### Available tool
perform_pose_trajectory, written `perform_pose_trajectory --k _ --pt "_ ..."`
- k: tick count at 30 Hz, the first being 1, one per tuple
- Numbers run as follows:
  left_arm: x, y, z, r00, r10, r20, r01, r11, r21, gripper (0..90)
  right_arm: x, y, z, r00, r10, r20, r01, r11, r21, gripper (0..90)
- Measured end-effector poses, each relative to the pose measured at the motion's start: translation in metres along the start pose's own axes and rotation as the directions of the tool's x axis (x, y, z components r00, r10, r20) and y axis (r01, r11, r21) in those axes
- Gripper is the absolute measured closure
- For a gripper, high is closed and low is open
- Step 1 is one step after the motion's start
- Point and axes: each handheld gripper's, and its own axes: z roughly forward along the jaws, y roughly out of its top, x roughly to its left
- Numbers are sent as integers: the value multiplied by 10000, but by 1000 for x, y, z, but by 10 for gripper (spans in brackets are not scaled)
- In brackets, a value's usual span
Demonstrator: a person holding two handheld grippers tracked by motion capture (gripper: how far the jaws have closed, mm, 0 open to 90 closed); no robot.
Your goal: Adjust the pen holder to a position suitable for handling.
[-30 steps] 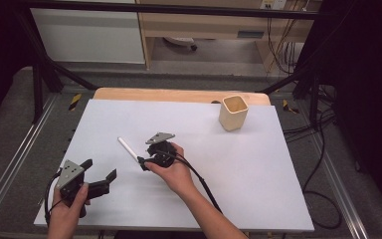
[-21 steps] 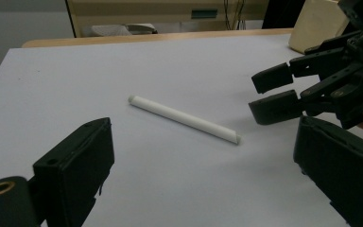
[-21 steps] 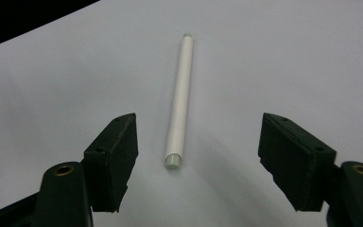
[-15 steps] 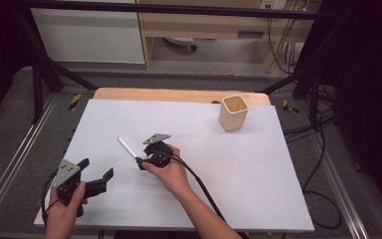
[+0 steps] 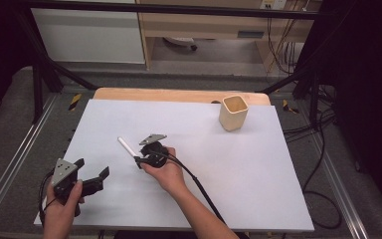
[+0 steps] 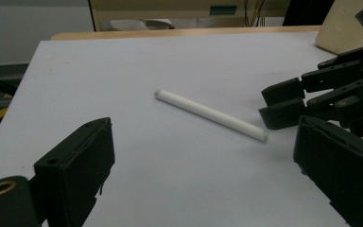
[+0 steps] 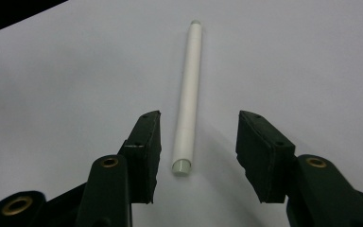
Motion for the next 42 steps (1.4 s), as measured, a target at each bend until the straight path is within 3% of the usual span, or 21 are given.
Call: perform_pose_trajectory --k 6,16,20,23,30,34,42 --pt "1 0 -2 10000 40 5 -40 10000 -60 63 4 -1 7 9998 4 -174 -3 10000 85 547" --pt "2 0 -1 10000 14 -17 -14 10000 -49 63 8 -6 22 9999 -116 -84 120 9990 438 652" --pt "2 0 -1 10000 -27 8 27 10000 -44 62 9 -6 23 9996 -280 85 276 9987 422 697" --pt "1 0 -1 10000 23 60 -23 10000 -54 62 13 -5 25 9970 -661 410 642 9969 461 749" --pt "1 1 0 10000 45 84 -45 10000 -17 63 14 -4 27 9966 -748 345 734 9965 401 787" --pt "1 0 -1 10000 14 80 -14 10000 -51 63 11 -5 23 9958 -911 24 910 9950 402 788" --pt "2 0 0 10000 -13 65 13 10000 -32 62 6 -13 3 9943 -1050 -156 1055 9936 398 788"
